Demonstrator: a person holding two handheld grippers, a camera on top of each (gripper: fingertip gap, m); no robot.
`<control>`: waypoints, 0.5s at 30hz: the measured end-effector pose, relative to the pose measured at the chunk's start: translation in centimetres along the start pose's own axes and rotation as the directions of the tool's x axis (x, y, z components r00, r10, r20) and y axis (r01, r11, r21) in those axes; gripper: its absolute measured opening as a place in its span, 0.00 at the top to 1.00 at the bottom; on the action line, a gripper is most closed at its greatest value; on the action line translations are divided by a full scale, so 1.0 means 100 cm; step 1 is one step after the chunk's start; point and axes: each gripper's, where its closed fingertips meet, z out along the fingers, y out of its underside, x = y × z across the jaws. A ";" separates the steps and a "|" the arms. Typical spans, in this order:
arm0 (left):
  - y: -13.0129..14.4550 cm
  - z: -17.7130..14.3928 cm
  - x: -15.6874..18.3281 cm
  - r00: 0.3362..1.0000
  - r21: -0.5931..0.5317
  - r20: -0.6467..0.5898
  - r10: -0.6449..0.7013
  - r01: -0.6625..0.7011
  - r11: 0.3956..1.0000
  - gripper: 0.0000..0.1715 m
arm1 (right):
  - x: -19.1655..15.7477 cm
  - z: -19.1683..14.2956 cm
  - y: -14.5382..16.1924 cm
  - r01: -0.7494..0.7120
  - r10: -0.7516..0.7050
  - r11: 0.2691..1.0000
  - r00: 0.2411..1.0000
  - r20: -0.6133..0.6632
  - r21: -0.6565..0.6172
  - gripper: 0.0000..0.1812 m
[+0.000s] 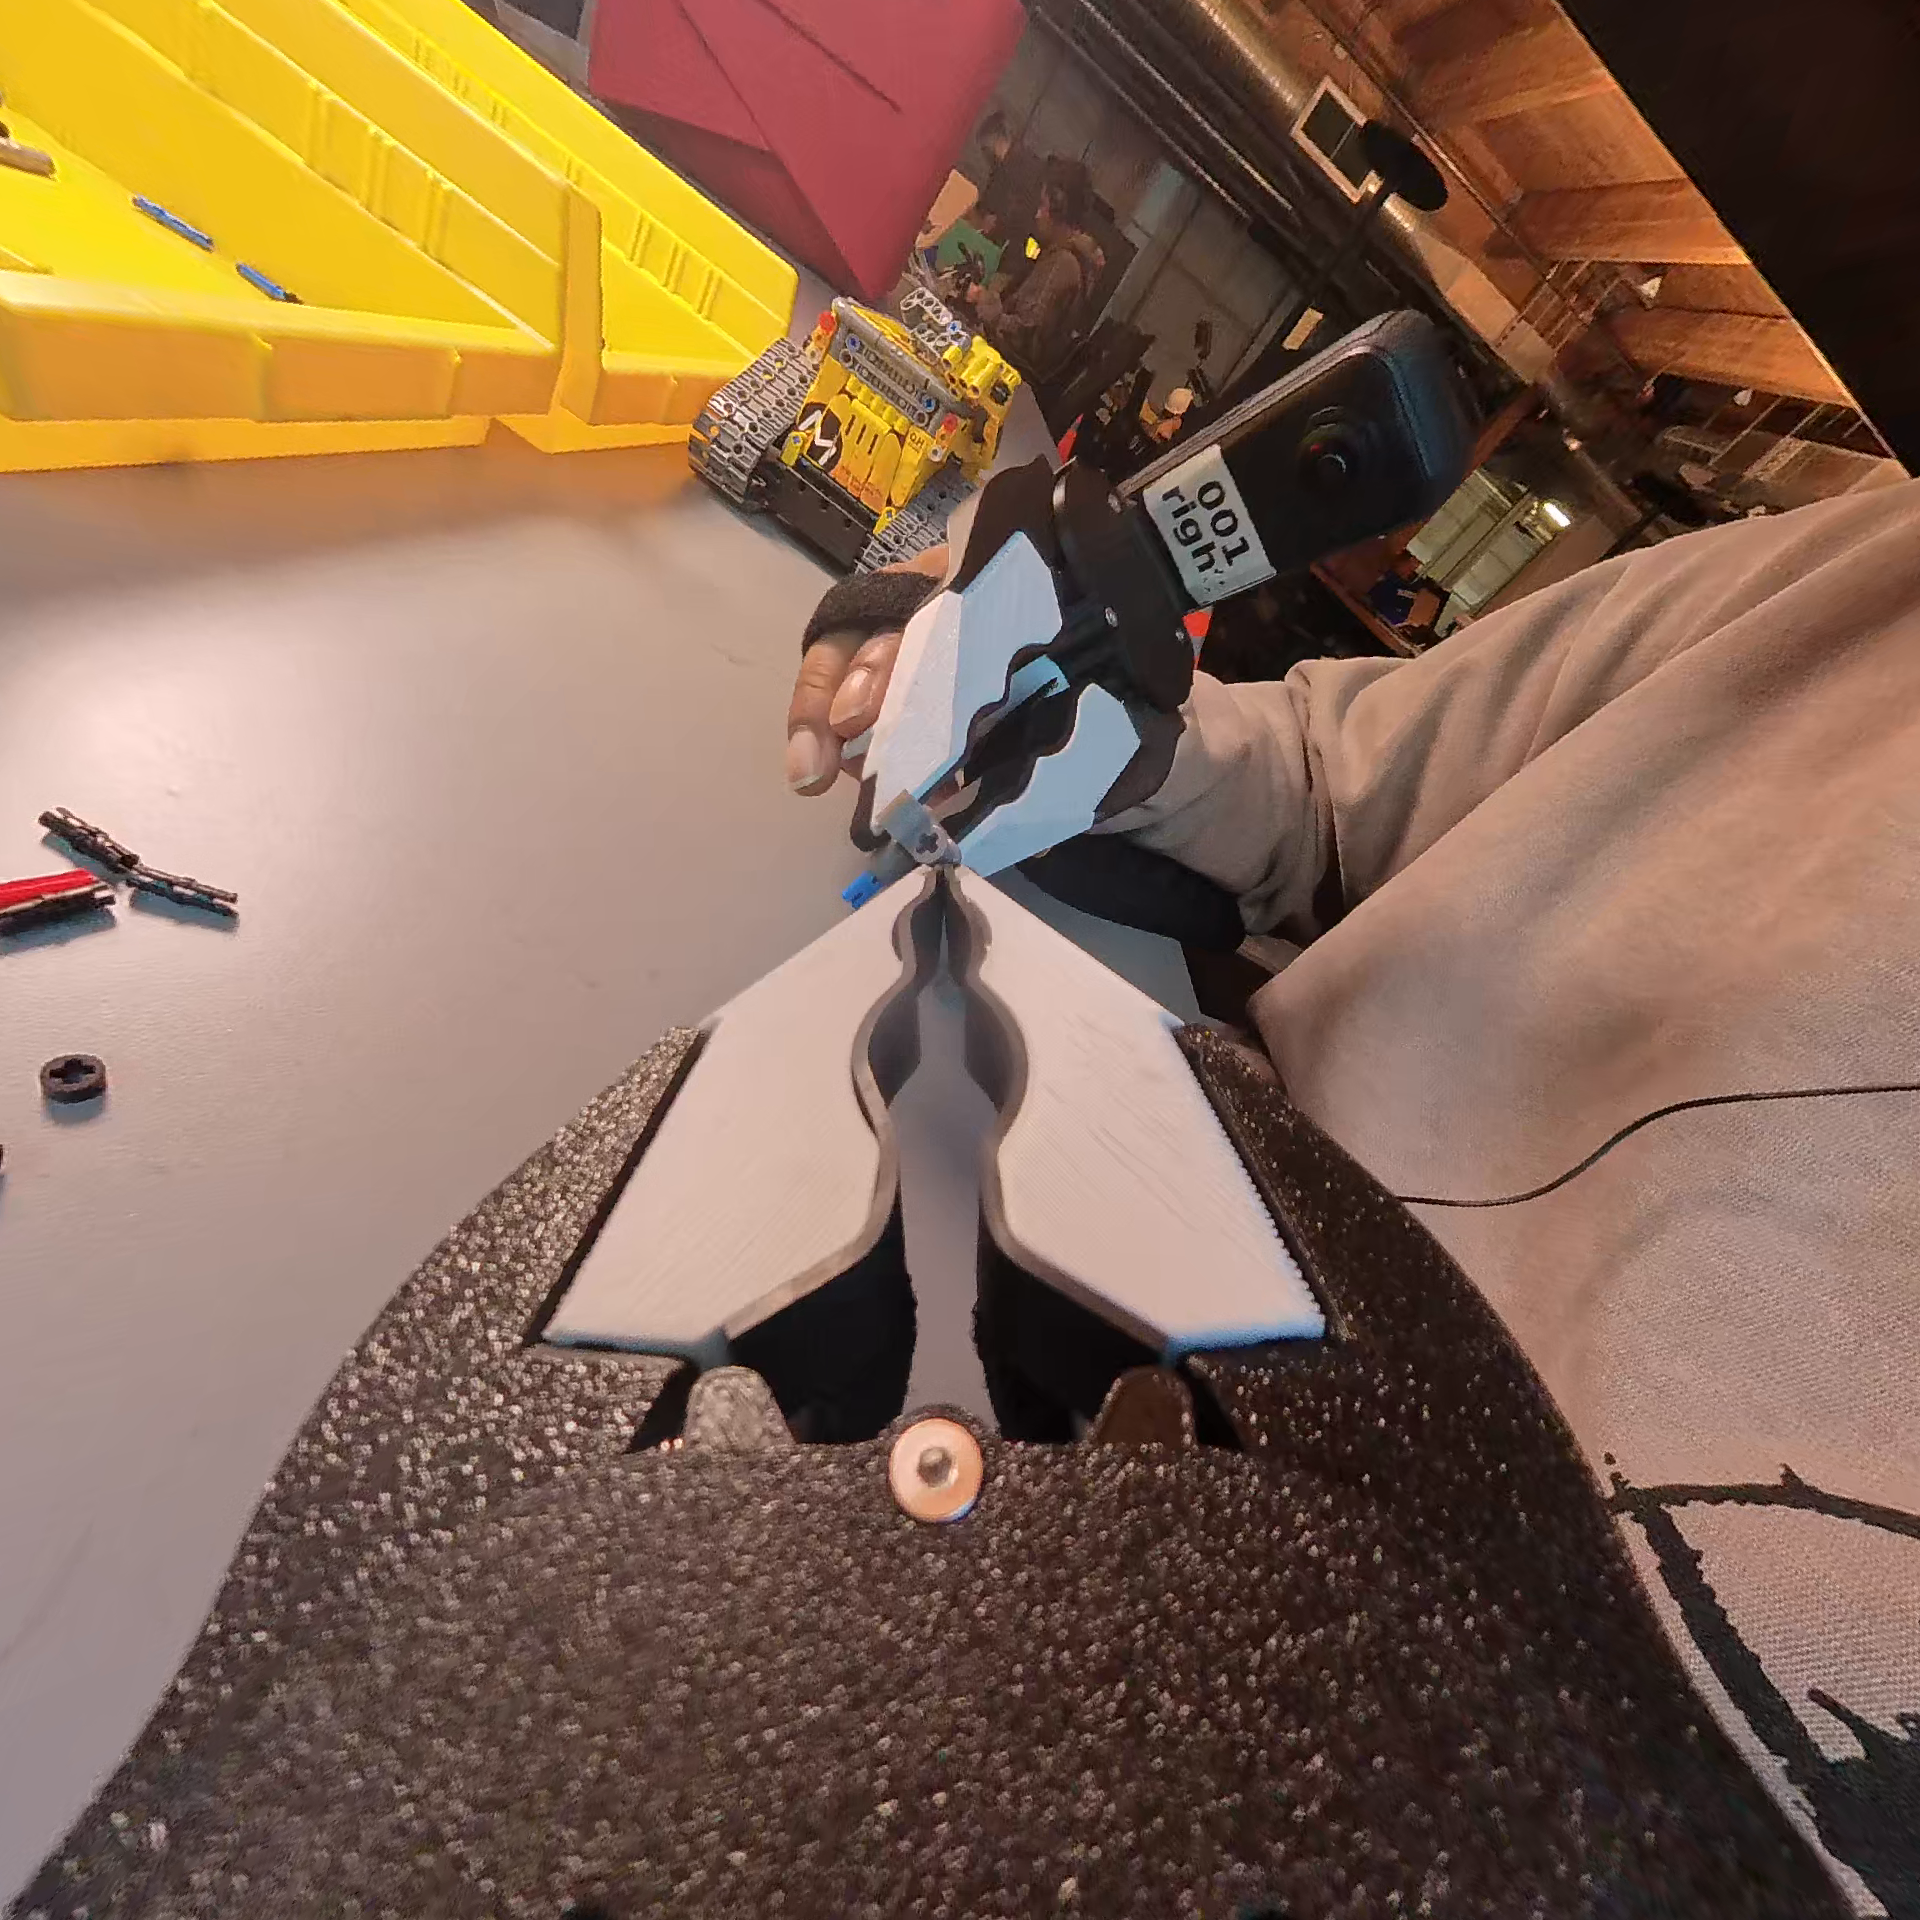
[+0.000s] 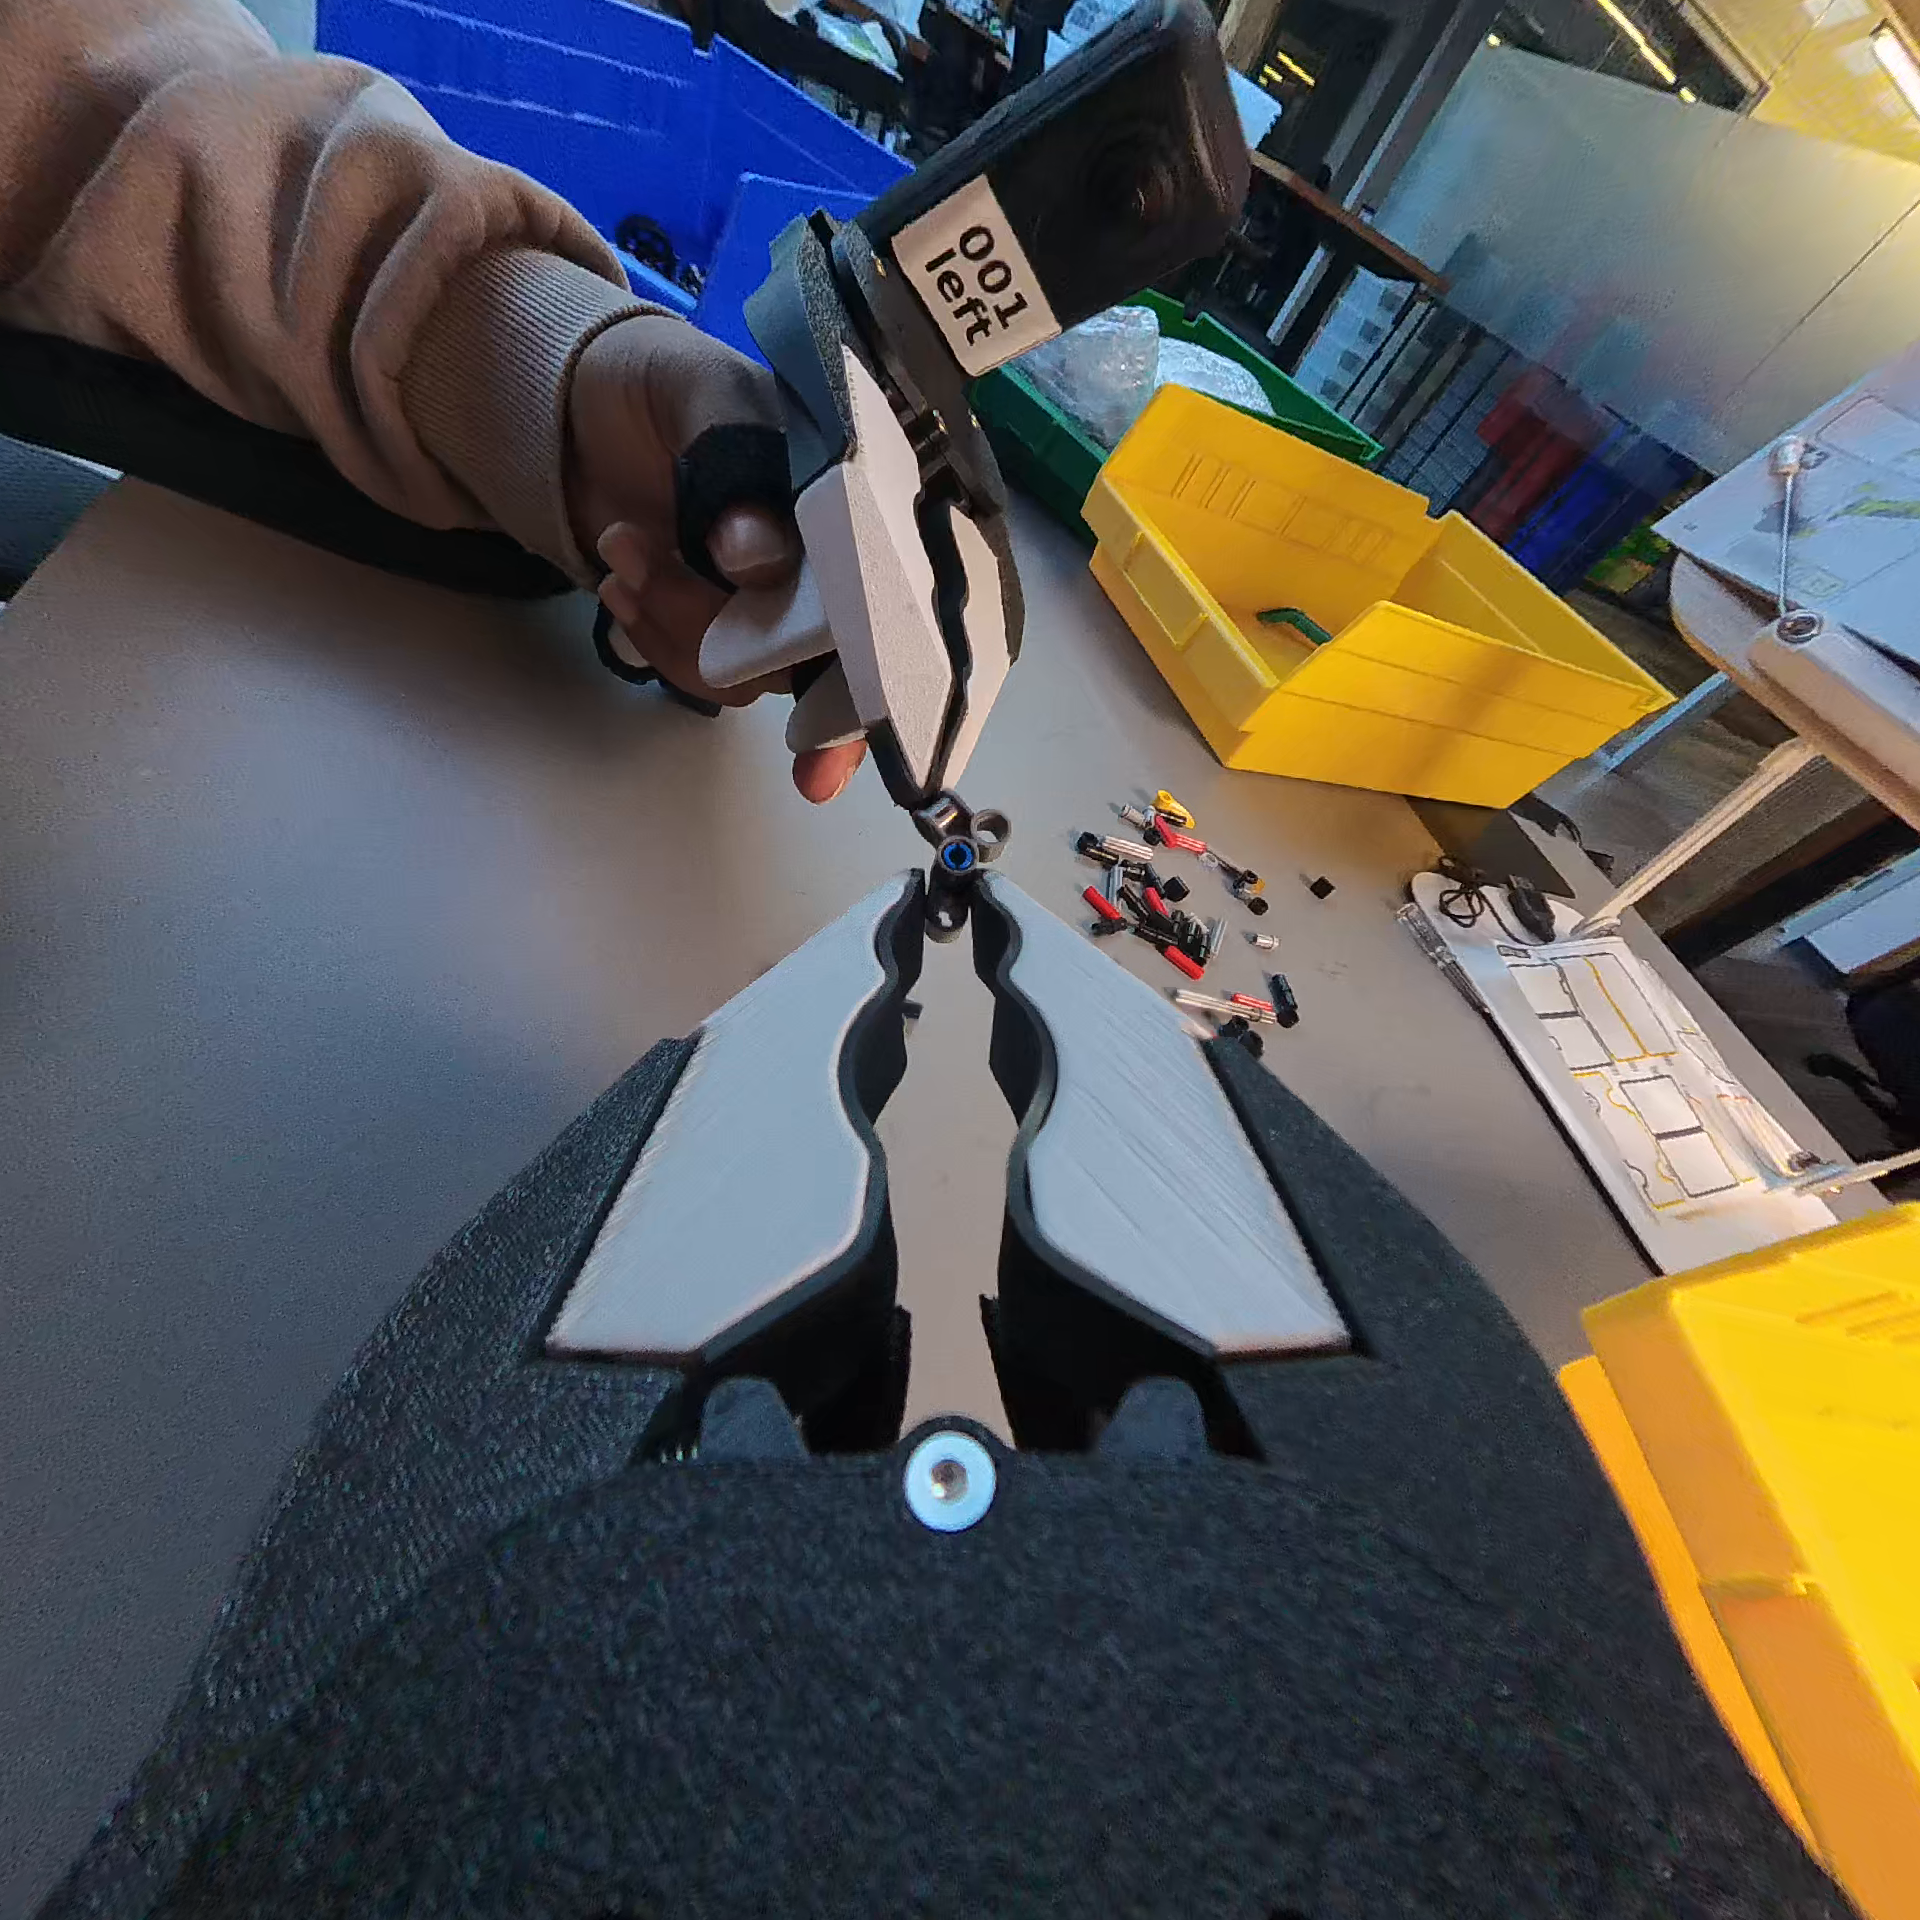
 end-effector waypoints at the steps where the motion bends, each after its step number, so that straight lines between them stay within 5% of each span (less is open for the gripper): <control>1: 0.001 0.000 -0.001 1.000 -0.007 0.003 -0.011 0.011 1.000 1.00 | 0.000 0.000 0.002 -0.001 0.001 1.000 1.000 -0.001 -0.015 0.97; 6: 0.003 0.001 -0.007 0.999 -0.015 0.032 -0.043 0.043 0.999 0.90 | 0.006 0.002 0.010 0.051 -0.056 0.995 0.997 -0.051 -0.086 0.97; 15: 0.004 0.004 -0.013 0.996 -0.009 0.073 -0.056 0.057 0.998 0.96 | 0.003 0.007 0.011 0.294 -0.322 0.932 0.940 -0.113 -0.210 0.97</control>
